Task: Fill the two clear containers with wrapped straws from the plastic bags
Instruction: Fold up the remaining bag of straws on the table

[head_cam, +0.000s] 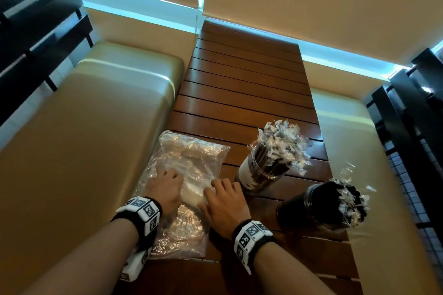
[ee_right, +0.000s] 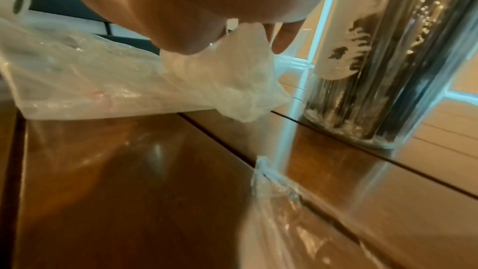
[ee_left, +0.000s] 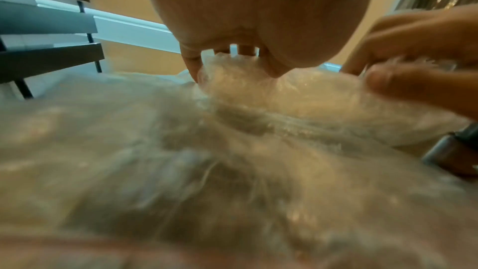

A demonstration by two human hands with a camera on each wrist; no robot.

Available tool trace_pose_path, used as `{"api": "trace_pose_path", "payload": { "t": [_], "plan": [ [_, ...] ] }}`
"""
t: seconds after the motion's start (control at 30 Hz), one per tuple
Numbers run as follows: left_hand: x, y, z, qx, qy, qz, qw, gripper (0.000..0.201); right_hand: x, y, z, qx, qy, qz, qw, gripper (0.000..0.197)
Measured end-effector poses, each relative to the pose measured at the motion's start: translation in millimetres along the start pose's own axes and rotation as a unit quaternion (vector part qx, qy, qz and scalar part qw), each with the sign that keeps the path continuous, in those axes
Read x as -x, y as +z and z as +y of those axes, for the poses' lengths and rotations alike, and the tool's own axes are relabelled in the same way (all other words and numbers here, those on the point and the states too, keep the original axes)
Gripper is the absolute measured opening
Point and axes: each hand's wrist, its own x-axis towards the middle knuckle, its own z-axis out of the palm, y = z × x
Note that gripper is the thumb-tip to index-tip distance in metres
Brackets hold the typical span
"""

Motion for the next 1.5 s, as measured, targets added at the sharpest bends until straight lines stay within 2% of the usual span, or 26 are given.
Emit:
{"api": "trace_pose_path", "payload": {
  "t": [0.07,0.13,0.17,0.23,0.33,0.4,0.47,0.53,0.7,0.8,0.93,1.07,1.17,1.27,1.33,1.43,1.47,1.5],
  "plan": [
    [-3.3,2.4,5.2,0.025,-0.03,0.005,0.999,0.038,-2.9,1.8,-2.6,0.008,0.017,-0.015,1.0,0.032],
    [-0.2,1.9,11.4,0.063,-0.059,0.08,0.993,0.036,-6.7,4.2,-4.8,-0.025,0.047,-0.043,0.998,0.03],
    [2.0,2.2,13.6,0.057,-0.052,0.122,0.99,0.034,-8.8,6.1,-6.2,-0.054,0.071,-0.066,0.994,0.031],
    [5.4,5.5,15.5,0.008,-0.014,0.165,0.986,0.037,-10.6,10.3,-7.0,-0.094,0.11,-0.097,0.985,0.032],
    [8.5,11.1,13.6,-0.009,0.042,0.138,0.989,0.047,-11.2,11.7,-3.7,-0.1,0.116,-0.109,0.982,0.027],
    [10.3,15.9,7.5,-0.03,0.068,0.104,0.992,0.064,-12.0,6.5,1.0,-0.128,0.113,-0.096,0.981,0.021],
    [12.3,16.4,3.2,-0.074,0.075,0.091,0.99,0.081,-12.5,-6.3,1.8,-0.169,0.113,-0.063,0.977,0.016],
    [10.5,11.5,5.1,-0.085,0.071,0.111,0.988,0.085,-13.8,-21.3,-2.9,-0.21,0.116,-0.014,0.971,0.014],
    [-1.3,-19.5,24.3,-0.046,0.054,0.191,0.979,0.082,-24.7,-45.1,-17.0,-0.263,0.166,0.083,0.947,0.024],
    [0.5,-29.9,26.9,-0.029,0.058,0.241,0.968,0.064,-26.5,-54.4,-17.5,-0.303,0.165,0.137,0.928,0.021],
    [7.9,-44.1,30.1,0.045,0.035,0.28,0.958,0.039,-19.9,-57.8,-20.7,-0.328,0.121,0.167,0.922,0.036],
    [14.4,-57.3,30.5,0.145,0.018,0.259,0.955,0.029,-20.7,-47.7,-25.3,-0.368,0.096,0.223,0.898,0.031],
    [21.8,-67.3,33.7,0.25,0.009,0.236,0.939,0.027,-26.3,-46.0,-27.1,-0.329,0.093,0.234,0.91,0.037],
    [26.2,-79.3,36.1,0.343,0.003,0.17,0.924,0.031,-27.8,-50.0,-28.9,-0.344,0.105,0.216,0.908,0.04],
    [27.5,-87.8,32.6,0.431,0.018,0.094,0.897,0.04,-25.7,-49.4,-28.8,-0.368,0.106,0.191,0.904,0.045],
    [29.9,-95.1,26.1,0.56,0.022,-0.027,0.828,0.054,-21.4,-44.9,-29.1,-0.407,0.093,0.136,0.898,0.052],
    [30.1,-95.8,25.7,0.566,0.02,-0.042,0.823,0.066,-21.0,-44.9,-30.6,-0.419,0.085,0.129,0.895,0.054],
    [30.4,-96.2,27.2,0.555,0.02,-0.039,0.831,0.074,-21.6,-45.7,-32.1,-0.431,0.079,0.131,0.889,0.058]
  ]
}}
